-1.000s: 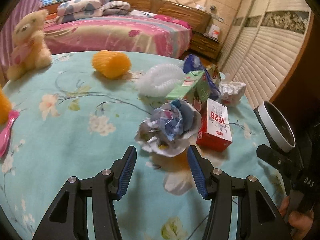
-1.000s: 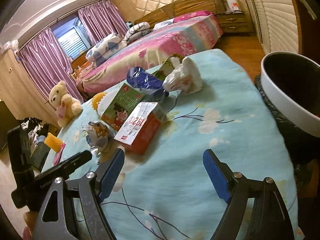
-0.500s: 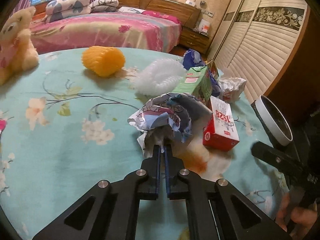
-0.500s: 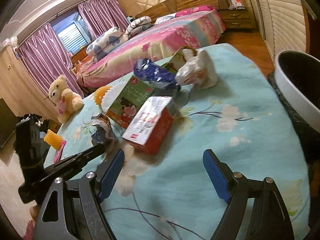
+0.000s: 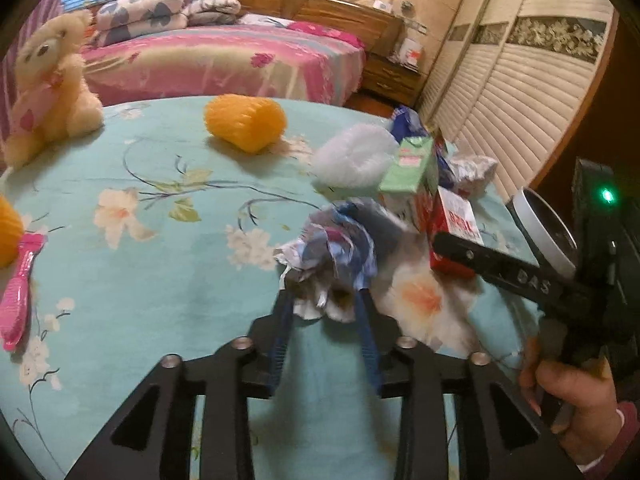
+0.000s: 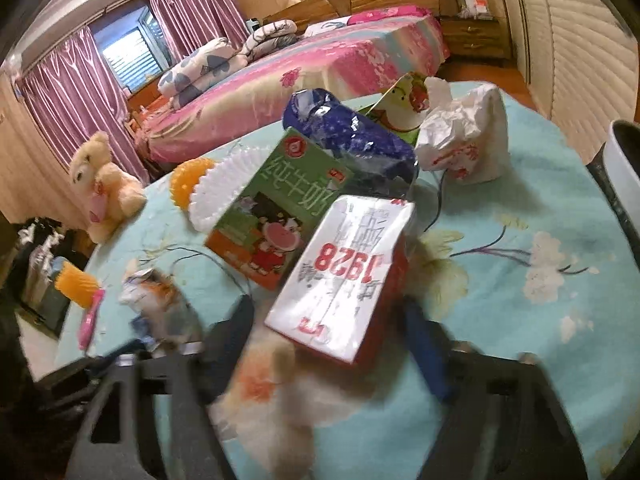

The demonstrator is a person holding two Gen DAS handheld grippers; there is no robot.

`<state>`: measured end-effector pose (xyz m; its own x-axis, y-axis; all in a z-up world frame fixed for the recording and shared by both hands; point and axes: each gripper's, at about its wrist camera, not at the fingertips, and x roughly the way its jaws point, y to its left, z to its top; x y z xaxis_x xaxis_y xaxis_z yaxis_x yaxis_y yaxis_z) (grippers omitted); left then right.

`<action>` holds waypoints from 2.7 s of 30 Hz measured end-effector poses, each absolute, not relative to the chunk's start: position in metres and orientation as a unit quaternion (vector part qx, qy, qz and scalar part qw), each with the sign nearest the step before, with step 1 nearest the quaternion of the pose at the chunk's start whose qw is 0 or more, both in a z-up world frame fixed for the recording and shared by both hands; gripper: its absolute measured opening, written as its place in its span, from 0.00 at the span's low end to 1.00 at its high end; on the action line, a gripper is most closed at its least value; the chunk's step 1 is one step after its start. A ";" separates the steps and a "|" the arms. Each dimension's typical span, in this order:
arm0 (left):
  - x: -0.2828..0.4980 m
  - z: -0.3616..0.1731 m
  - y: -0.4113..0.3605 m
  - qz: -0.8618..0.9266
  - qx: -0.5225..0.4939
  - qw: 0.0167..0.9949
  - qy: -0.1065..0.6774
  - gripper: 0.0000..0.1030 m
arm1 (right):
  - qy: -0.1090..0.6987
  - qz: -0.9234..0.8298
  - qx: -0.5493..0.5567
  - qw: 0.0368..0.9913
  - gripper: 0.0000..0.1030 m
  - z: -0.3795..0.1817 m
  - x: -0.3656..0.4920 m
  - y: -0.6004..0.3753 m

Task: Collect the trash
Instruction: 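Grasp the red-and-white milk carton with the right tool while the left tool lifts the paper, then open the left tool over the bin while the right tool releases the milk carton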

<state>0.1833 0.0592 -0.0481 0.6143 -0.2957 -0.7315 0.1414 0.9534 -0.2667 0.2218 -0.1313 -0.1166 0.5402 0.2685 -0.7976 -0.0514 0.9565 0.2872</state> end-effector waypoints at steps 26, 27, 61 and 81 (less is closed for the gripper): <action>0.198 -0.059 -0.004 -0.111 -0.061 0.898 0.421 0.00 | 0.454 0.102 0.148 0.873 0.50 -0.100 0.183 -0.212; 0.195 -0.058 -0.006 -0.111 -0.061 0.898 0.421 0.00 | 0.459 0.105 0.159 0.868 0.51 -0.102 0.185 -0.214; 0.176 -0.018 -0.098 -0.220 -0.049 0.892 0.392 0.00 | 0.395 0.056 0.192 0.897 0.57 -0.052 0.131 -0.306; 0.226 -0.014 -0.192 -0.274 -0.022 0.880 0.388 0.00 | 0.376 -0.003 0.201 0.904 0.57 -0.041 0.137 -0.380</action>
<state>0.2256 -0.1915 -0.0136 0.5487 -0.4982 -0.6714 0.4647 0.8493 -0.2504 0.1372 -0.3804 -0.0411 0.7166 0.1465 -0.6819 0.1566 0.9189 0.3621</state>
